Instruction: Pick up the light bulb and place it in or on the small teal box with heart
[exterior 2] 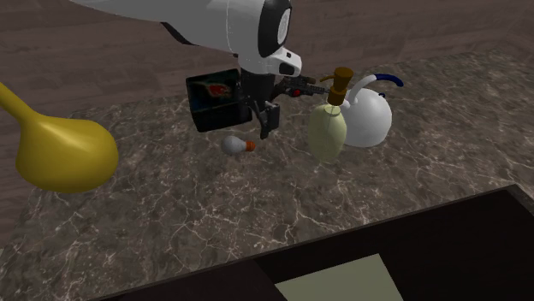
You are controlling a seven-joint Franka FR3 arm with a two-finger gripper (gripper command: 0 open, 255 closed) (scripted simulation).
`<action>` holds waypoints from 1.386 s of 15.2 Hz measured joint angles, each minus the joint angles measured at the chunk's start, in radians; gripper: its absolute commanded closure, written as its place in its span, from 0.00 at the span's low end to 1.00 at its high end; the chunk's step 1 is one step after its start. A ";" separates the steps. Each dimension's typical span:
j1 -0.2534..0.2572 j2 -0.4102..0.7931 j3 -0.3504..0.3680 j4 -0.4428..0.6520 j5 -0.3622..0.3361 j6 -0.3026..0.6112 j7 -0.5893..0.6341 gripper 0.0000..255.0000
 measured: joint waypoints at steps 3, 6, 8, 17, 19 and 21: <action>0.003 0.014 0.001 -0.027 -0.004 0.040 0.006 0.00; 0.003 0.018 0.000 -0.041 -0.006 0.059 0.004 0.00; 0.003 0.020 0.000 -0.042 -0.007 0.060 0.005 0.00; 0.003 0.020 0.000 -0.042 -0.007 0.061 0.005 1.00; 0.003 0.020 0.000 -0.042 -0.007 0.061 0.005 1.00; 0.003 0.020 0.000 -0.042 -0.007 0.061 0.005 0.00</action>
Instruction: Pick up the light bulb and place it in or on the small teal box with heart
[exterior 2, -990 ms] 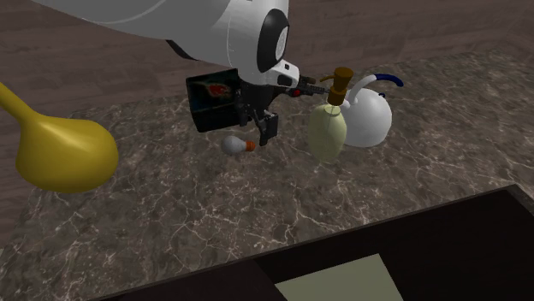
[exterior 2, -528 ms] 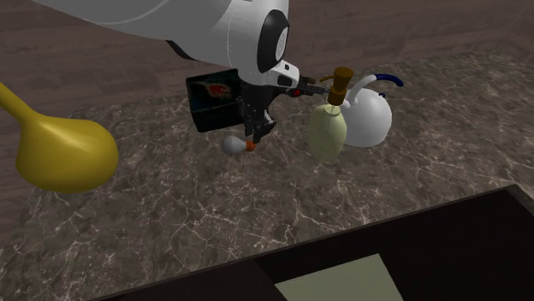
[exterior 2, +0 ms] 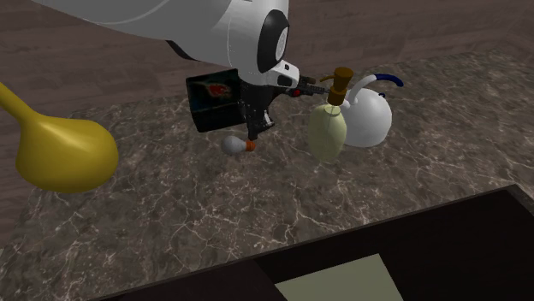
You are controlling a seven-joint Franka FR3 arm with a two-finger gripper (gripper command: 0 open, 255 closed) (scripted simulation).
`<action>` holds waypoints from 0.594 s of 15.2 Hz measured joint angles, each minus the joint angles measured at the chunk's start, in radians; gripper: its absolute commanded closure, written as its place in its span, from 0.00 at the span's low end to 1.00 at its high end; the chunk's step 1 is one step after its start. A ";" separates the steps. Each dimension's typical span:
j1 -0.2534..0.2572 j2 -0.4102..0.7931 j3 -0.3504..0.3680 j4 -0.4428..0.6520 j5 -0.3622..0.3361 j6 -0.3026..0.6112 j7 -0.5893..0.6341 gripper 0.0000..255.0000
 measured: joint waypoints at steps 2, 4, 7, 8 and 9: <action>0.011 -0.014 0.006 -0.021 -0.013 0.020 0.028 0.00; 0.051 -0.061 0.029 -0.077 -0.063 0.073 0.139 0.00; 0.110 -0.108 0.069 -0.159 -0.176 0.154 0.351 0.00; 0.118 -0.111 0.076 -0.174 -0.197 0.171 0.387 0.00; 0.121 -0.110 0.078 -0.184 -0.210 0.184 0.407 0.00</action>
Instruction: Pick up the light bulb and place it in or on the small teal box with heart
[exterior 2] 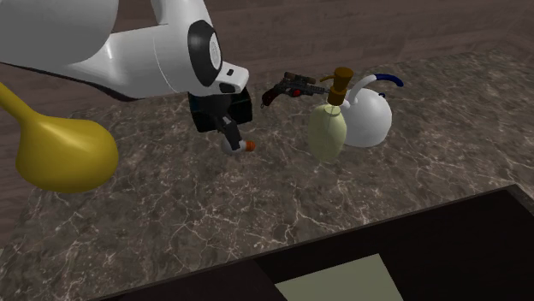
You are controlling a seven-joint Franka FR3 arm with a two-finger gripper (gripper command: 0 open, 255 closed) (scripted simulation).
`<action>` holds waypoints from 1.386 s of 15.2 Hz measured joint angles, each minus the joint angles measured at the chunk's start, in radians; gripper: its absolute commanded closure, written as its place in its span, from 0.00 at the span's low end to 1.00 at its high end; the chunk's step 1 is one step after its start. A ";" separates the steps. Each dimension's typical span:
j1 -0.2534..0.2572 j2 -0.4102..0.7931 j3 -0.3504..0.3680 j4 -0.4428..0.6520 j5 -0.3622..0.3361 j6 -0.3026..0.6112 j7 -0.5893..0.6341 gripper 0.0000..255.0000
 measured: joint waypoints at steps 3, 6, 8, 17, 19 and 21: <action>0.003 0.030 -0.001 -0.014 -0.034 0.041 0.035 0.00; 0.002 0.054 -0.005 -0.026 -0.056 0.073 0.052 0.00; 0.002 0.059 -0.006 -0.031 -0.061 0.082 0.054 0.00; 0.002 0.059 -0.006 -0.033 -0.062 0.084 0.055 1.00; 0.002 0.059 -0.006 -0.033 -0.062 0.084 0.055 1.00; 0.002 0.059 -0.006 -0.033 -0.062 0.084 0.055 1.00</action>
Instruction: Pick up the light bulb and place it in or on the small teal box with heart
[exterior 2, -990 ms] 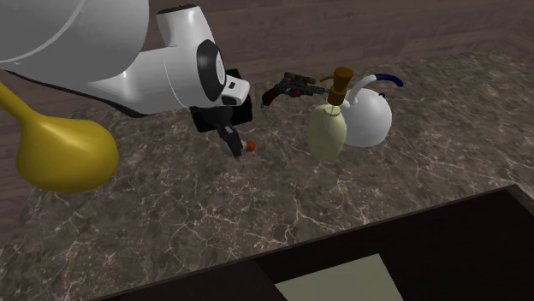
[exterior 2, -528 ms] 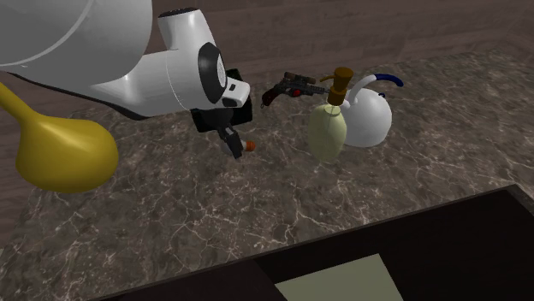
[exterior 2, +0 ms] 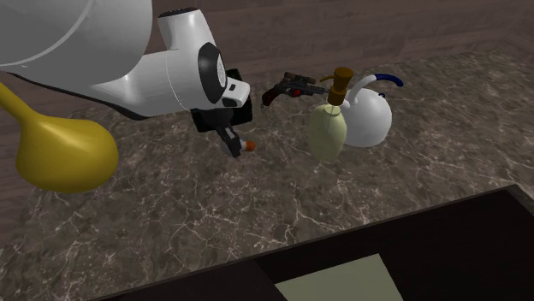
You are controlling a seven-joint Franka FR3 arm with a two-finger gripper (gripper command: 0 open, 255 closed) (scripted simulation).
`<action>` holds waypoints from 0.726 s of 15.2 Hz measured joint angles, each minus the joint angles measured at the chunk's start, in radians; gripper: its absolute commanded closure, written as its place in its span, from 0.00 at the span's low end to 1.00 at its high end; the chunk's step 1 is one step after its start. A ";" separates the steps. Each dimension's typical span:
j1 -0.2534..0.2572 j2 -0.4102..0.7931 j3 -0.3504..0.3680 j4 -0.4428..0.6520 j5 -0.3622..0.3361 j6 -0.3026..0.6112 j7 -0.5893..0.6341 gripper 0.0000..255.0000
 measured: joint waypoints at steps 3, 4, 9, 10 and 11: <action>0.000 -0.004 0.001 0.003 0.004 -0.006 -0.004 1.00; -0.001 -0.013 0.002 0.004 0.011 -0.014 -0.009 1.00; -0.002 -0.060 0.006 0.022 0.049 -0.071 -0.041 1.00; -0.003 -0.069 0.006 0.026 0.056 -0.082 -0.048 1.00; -0.003 -0.077 0.006 0.034 0.063 -0.096 -0.054 1.00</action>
